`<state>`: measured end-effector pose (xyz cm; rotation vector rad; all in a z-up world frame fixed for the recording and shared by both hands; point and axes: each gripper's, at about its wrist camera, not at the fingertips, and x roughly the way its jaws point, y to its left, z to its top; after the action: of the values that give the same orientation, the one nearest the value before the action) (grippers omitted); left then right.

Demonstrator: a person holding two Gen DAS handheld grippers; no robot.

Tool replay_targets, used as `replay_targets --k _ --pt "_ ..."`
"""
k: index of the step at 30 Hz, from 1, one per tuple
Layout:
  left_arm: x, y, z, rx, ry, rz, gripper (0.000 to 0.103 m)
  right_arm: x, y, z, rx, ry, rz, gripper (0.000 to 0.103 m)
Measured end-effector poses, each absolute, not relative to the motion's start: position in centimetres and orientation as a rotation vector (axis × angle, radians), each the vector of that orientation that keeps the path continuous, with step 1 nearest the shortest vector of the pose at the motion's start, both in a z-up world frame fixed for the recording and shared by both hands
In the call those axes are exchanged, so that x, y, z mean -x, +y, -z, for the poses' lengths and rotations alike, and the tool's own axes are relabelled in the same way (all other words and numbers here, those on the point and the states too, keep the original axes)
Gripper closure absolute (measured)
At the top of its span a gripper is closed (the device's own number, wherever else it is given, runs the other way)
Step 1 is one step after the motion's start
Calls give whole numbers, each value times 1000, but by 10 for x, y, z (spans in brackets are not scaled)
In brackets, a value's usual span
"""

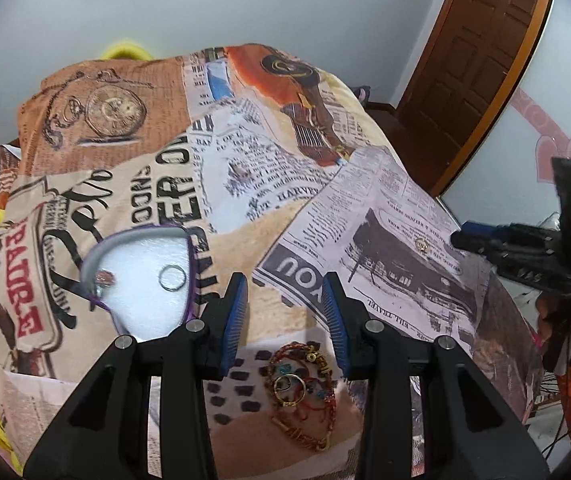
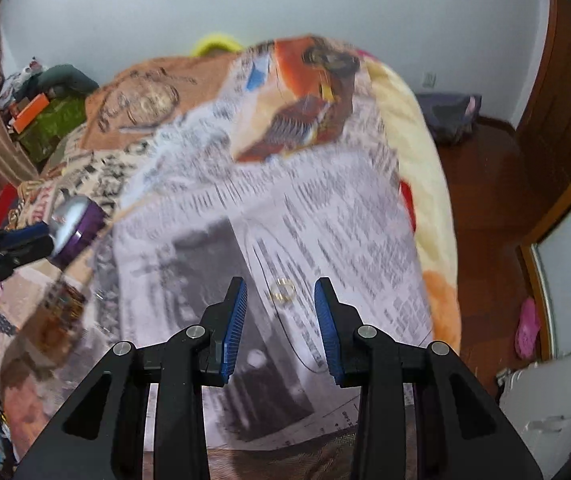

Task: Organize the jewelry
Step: 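Grasp a gold ring with the right tool while the left tool grasps a silver earring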

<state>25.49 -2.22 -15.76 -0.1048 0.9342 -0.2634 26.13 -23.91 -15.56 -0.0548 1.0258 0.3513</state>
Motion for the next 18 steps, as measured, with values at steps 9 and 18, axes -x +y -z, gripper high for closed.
replay_targets --k 9,18 --pt "-258 -23 167 107 941 262 65 -271 -232 186 94 1034 -354 71" --pt "-259 -23 173 114 938 271 65 -261 -226 191 124 1014 -380 87"
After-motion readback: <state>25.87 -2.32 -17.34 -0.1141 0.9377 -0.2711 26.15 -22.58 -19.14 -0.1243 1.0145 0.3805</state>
